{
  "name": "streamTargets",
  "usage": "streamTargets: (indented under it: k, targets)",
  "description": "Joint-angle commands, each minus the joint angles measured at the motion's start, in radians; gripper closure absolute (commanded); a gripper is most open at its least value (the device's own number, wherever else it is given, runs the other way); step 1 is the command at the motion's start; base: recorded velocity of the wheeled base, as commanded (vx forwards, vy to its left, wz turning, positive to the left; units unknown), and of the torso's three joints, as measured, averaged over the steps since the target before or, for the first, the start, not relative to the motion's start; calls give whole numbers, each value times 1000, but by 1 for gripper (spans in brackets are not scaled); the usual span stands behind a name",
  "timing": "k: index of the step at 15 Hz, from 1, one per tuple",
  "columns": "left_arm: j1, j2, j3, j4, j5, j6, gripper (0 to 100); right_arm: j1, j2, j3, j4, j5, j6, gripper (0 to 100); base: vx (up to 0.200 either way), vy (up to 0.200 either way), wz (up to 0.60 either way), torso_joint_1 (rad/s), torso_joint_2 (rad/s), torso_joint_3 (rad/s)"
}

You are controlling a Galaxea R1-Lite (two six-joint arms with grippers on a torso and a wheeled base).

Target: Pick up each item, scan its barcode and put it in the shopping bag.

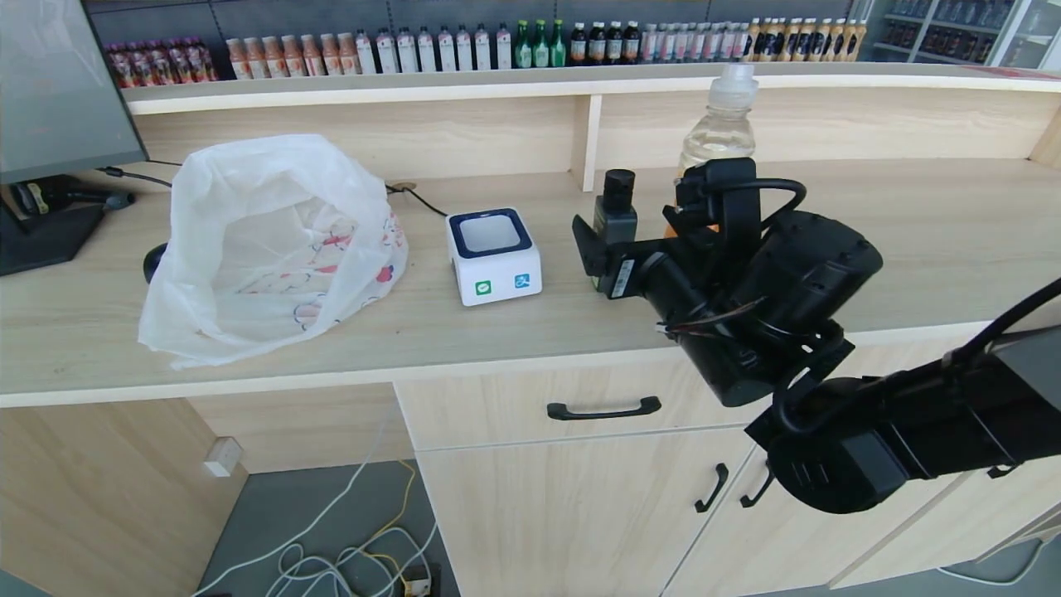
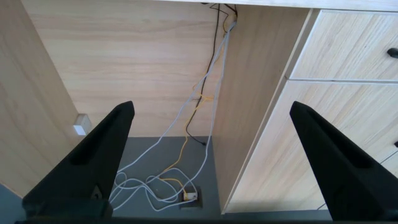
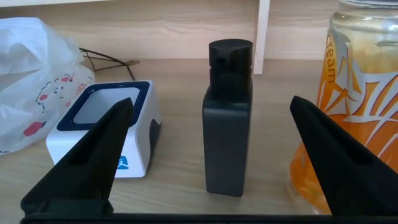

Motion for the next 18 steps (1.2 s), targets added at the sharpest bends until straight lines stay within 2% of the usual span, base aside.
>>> streamTargets:
  k: [1, 18]
  targets:
    - [0, 0, 0, 0, 0, 0, 0, -8, 20, -45, 7, 1, 0, 0, 0, 0, 0, 0, 0, 0]
    - [0, 0, 0, 0, 2, 0, 0, -48, 164, -202, 15, 5, 37, 0, 0, 0, 0, 0, 0, 0]
